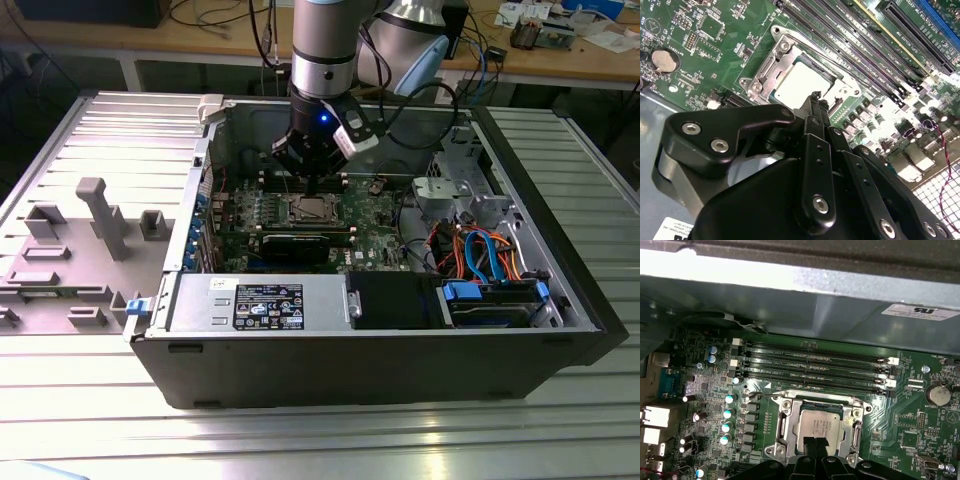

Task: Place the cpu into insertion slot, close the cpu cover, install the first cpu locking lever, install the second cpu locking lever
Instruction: 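Install the first cpu locking lever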

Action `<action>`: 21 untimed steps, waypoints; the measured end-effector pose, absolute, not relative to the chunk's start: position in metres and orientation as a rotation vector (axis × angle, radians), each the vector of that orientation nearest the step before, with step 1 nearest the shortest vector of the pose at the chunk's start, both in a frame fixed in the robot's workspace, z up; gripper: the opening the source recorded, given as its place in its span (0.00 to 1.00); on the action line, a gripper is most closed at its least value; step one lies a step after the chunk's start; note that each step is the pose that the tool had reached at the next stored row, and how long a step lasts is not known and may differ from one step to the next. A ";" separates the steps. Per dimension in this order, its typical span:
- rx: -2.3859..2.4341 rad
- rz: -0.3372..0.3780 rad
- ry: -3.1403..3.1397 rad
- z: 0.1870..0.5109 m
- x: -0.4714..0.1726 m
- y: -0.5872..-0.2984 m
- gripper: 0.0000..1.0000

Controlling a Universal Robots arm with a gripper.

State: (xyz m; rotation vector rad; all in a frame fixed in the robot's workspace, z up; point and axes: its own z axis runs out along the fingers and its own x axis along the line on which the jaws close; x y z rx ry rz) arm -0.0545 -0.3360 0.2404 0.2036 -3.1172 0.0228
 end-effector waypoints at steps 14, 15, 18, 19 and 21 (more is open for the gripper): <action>0.213 -0.094 -3.131 0.243 -0.074 -0.338 0.11; 0.213 -0.094 -3.131 0.247 -0.074 -0.338 0.11; 0.213 -0.094 -3.133 0.253 -0.075 -0.338 0.11; 0.213 -0.094 -3.134 0.254 -0.077 -0.338 0.11; 0.214 -0.093 -3.136 0.254 -0.082 -0.338 0.11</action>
